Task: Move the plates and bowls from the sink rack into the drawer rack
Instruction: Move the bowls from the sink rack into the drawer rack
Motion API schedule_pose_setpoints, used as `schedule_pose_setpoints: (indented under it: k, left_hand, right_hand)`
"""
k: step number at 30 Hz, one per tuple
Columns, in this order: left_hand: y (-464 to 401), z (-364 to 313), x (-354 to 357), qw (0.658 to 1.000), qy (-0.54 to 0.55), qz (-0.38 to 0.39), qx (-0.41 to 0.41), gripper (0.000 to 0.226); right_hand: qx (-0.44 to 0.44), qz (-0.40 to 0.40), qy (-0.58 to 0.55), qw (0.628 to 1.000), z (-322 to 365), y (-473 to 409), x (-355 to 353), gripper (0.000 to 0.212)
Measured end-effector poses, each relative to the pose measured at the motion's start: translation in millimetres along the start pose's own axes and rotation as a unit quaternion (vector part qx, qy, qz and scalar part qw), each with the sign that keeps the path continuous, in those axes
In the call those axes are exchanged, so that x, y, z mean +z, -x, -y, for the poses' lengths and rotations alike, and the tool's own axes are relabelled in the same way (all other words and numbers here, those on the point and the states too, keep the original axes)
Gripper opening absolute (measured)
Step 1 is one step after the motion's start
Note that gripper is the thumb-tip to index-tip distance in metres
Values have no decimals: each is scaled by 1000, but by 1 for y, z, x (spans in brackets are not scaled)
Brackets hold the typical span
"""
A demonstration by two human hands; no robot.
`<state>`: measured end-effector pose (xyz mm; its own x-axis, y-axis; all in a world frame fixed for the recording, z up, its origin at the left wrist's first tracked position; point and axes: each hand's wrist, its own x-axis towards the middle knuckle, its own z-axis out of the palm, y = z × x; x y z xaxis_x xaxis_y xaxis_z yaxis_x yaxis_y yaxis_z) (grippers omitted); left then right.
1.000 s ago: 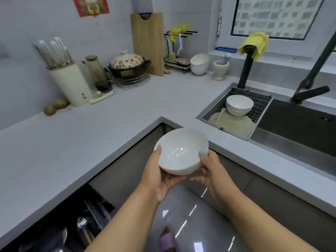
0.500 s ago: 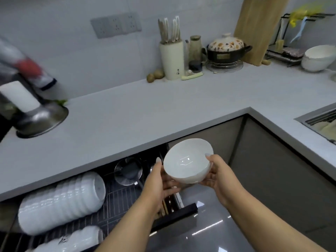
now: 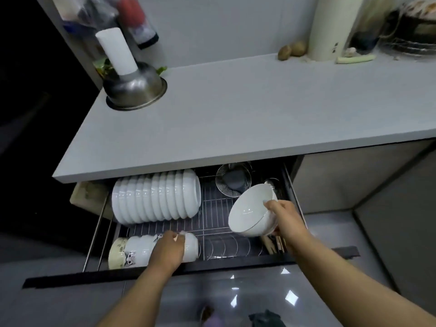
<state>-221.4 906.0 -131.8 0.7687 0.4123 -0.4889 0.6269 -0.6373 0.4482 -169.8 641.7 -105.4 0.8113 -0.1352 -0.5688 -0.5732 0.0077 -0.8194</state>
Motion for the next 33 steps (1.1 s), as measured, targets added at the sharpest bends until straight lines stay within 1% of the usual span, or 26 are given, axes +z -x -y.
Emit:
schedule_pose_setpoints:
  k: [1, 3, 5, 6, 8, 9, 10, 12, 13, 16, 19, 25, 26, 30, 33]
  left_hand:
    - [-6, 12, -2, 998, -53, 16, 5, 41]
    - [-16, 31, -5, 987, -155, 34, 31, 44]
    - [-21, 40, -8, 976, -203, 33, 73, 44]
    - [-23, 42, -9, 972, -214, 33, 95, 44]
    - [-26, 44, -9, 965, -227, 37, 123, 45]
    - [-28, 46, -9, 964, -228, 41, 131, 46]
    - [-29, 47, -9, 963, -225, 48, 137, 47]
    - [-31, 51, -9, 959, -230, 66, 152, 49]
    - [-30, 53, -9, 953, -241, 75, 165, 50]
    - [-26, 55, -8, 935, -283, 79, 201, 55]
    - [-27, 54, -8, 927, -295, 67, 222, 57]
    - [-31, 56, -4, 929, -287, 57, 228, 58]
    - [-32, 57, -4, 928, -288, 54, 230, 62]
    - [-31, 59, -3, 929, -279, 26, 241, 87]
    - [-31, 60, -1, 930, -276, 8, 245, 89]
  right_hand:
    - [8, -10, 17, 1000, -6, -2, 12, 46]
    - [14, -16, 67, 998, -14, -5, 35, 55]
    - [14, -13, 121, 992, -23, -12, 56, 61]
    - [15, -12, 145, 989, -27, -15, 66, 55]
    - [18, -15, 184, 983, -33, -22, 86, 35]
    - [21, -14, 210, 977, -38, -27, 93, 33]
    - [24, -9, 246, 969, -43, -32, 99, 40]
    - [37, 10, 309, 950, -54, -43, 110, 63]
    - [43, 22, 339, 939, -58, -47, 115, 69]
    - [72, 49, 421, 903, -61, -54, 125, 74]
    - [87, 56, 454, 885, -64, -63, 135, 78]
    - [102, 80, 505, 853, -73, -73, 150, 85]
    - [106, 81, 507, 851, -76, -74, 152, 85]
    - [116, 82, 516, 845, -85, -78, 156, 87]
    - [120, 86, 517, 843, -90, -81, 160, 87]
